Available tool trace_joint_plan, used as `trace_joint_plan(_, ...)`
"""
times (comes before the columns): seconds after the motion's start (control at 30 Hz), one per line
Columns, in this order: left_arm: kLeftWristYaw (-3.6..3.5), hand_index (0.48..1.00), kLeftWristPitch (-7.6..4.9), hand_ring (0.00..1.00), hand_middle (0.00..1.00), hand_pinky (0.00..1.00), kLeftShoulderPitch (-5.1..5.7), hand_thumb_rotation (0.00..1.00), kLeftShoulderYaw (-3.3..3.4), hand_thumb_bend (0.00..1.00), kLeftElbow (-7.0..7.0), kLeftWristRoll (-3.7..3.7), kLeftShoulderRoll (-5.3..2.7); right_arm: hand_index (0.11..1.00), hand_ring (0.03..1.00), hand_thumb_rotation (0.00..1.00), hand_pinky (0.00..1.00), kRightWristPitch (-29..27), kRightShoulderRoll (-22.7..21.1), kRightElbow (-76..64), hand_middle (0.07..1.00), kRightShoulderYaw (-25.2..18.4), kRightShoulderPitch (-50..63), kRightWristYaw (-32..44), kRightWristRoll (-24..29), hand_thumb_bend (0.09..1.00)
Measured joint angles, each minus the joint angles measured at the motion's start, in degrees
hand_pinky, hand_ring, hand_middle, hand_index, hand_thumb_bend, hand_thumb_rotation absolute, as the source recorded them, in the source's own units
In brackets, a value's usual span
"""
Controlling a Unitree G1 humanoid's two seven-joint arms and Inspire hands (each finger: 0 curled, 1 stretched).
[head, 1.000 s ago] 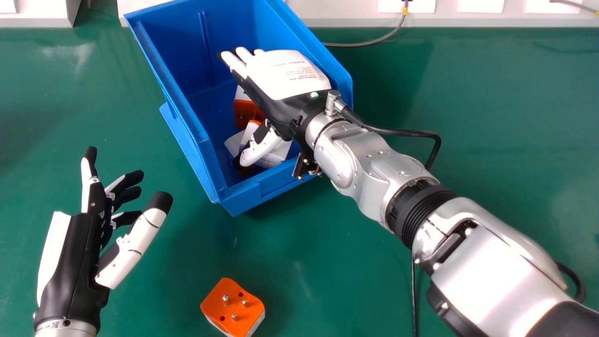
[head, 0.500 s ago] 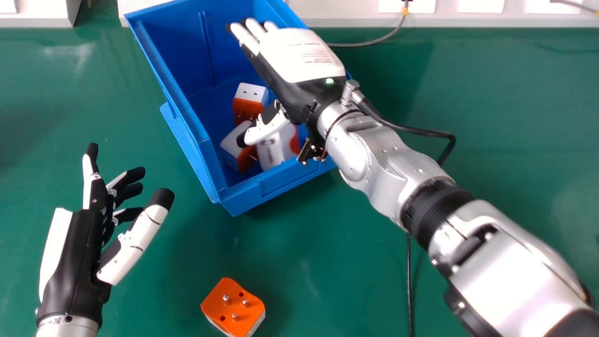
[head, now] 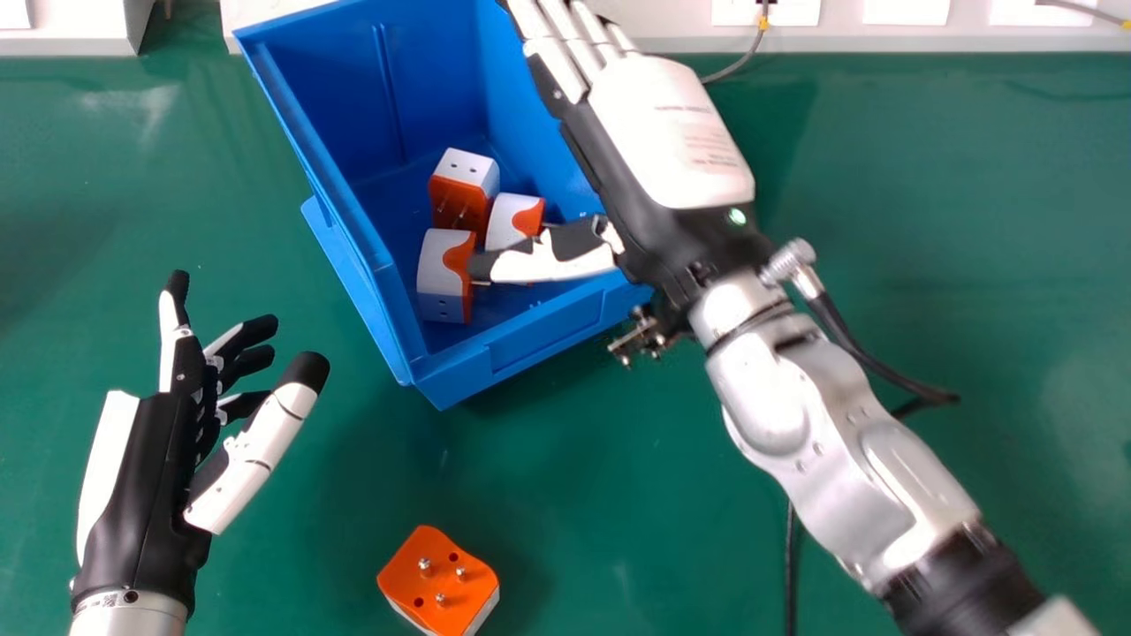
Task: Pick all objects and put in blue box
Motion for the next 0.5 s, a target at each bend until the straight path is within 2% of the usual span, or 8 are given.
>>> trace_joint_plan(0.3, -0.01, 0.875, 0.4, 0.86, 0.87, 0.77, 0.04, 0.71, -0.27, 0.74, -0.14, 0.09, -0.01, 0.965, 0.972, 0.29, 0.95, 0.8, -2.3, -15.6, 0.991, -1.5, 14.0, 3.2, -0.4, 0.647)
trace_joint_plan(0.5, 0.03, 0.882, 0.57, 0.86, 0.88, 0.78, 0.65, 0.72, -0.59, 0.72, -0.59, 0.06, -0.01, 0.952, 0.964, 0.28, 0.93, -2.3, -5.8, -22.7, 0.98, -1.7, 25.4, 4.0, -0.5, 0.653)
